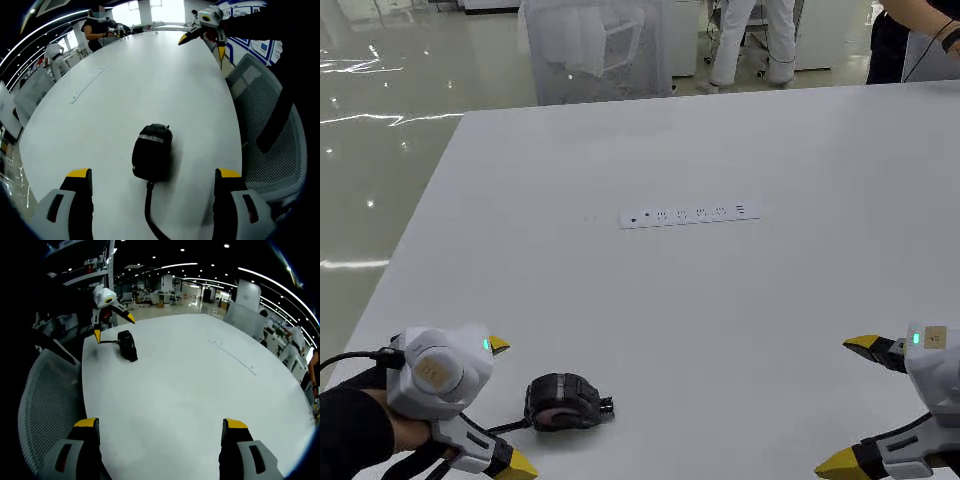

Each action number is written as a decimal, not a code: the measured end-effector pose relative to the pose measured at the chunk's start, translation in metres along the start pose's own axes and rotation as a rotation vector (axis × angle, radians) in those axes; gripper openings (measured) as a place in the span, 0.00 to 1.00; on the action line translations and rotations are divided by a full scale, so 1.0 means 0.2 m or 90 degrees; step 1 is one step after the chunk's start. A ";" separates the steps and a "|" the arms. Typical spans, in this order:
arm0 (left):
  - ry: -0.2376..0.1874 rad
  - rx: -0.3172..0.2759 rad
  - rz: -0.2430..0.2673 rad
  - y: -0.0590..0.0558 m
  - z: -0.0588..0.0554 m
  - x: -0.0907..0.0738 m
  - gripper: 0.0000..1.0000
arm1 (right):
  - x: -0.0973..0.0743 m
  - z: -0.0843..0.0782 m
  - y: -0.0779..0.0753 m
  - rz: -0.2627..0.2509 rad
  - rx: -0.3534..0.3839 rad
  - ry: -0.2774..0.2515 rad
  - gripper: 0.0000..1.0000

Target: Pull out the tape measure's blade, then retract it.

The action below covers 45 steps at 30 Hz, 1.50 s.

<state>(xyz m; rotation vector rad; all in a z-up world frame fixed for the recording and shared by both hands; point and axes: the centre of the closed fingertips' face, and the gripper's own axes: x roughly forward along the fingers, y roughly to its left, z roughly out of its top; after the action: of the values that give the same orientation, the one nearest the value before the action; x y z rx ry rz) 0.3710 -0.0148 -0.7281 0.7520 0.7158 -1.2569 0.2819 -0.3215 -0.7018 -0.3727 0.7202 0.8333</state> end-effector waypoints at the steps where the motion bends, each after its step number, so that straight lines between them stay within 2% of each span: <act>1: 0.003 0.004 -0.004 0.00 0.00 0.01 0.99 | 0.00 0.01 0.00 0.001 -0.002 -0.002 1.00; 5: 0.019 0.037 -0.006 0.03 0.01 0.04 0.97 | 0.03 0.03 -0.01 0.008 -0.015 -0.004 1.00; 8: 0.028 0.044 -0.011 0.04 0.02 0.06 0.96 | 0.04 0.05 -0.01 0.010 -0.023 -0.003 1.00; 12: 0.024 0.043 -0.018 0.03 0.05 0.07 0.96 | 0.05 0.08 -0.02 0.012 -0.026 -0.007 1.00; 18: 0.054 0.083 -0.025 0.03 0.02 0.10 0.97 | 0.06 0.11 -0.02 0.016 -0.045 -0.007 1.00; 26: 0.069 0.081 -0.039 0.02 0.02 0.14 0.93 | 0.09 0.11 -0.01 0.028 -0.062 -0.002 1.00; 30: 0.072 0.072 -0.048 0.02 0.04 0.16 0.84 | 0.11 0.12 -0.03 0.023 -0.055 -0.006 1.00; 33: 0.072 0.074 -0.047 0.02 0.04 0.17 0.83 | 0.13 0.15 -0.04 0.023 -0.053 -0.013 1.00; 36: 0.060 0.055 -0.052 0.02 0.06 0.19 0.81 | 0.14 0.18 -0.03 0.027 -0.055 -0.019 1.00; 39: 0.055 0.062 -0.055 0.01 0.07 0.20 0.76 | 0.17 0.19 -0.01 0.036 -0.065 -0.020 1.00; 42: 0.068 0.062 -0.058 0.01 0.05 0.23 0.66 | 0.18 0.21 0.01 0.043 -0.077 -0.019 1.00; 45: 0.074 0.058 -0.060 0.00 0.05 0.24 0.62 | 0.19 0.22 0.02 0.047 -0.081 -0.023 1.00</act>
<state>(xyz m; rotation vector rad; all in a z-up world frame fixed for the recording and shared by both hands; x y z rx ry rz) 0.3796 -0.0498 -0.7620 0.8803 0.7995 -1.3463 0.3155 -0.2733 -0.6977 -0.4473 0.6524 0.9558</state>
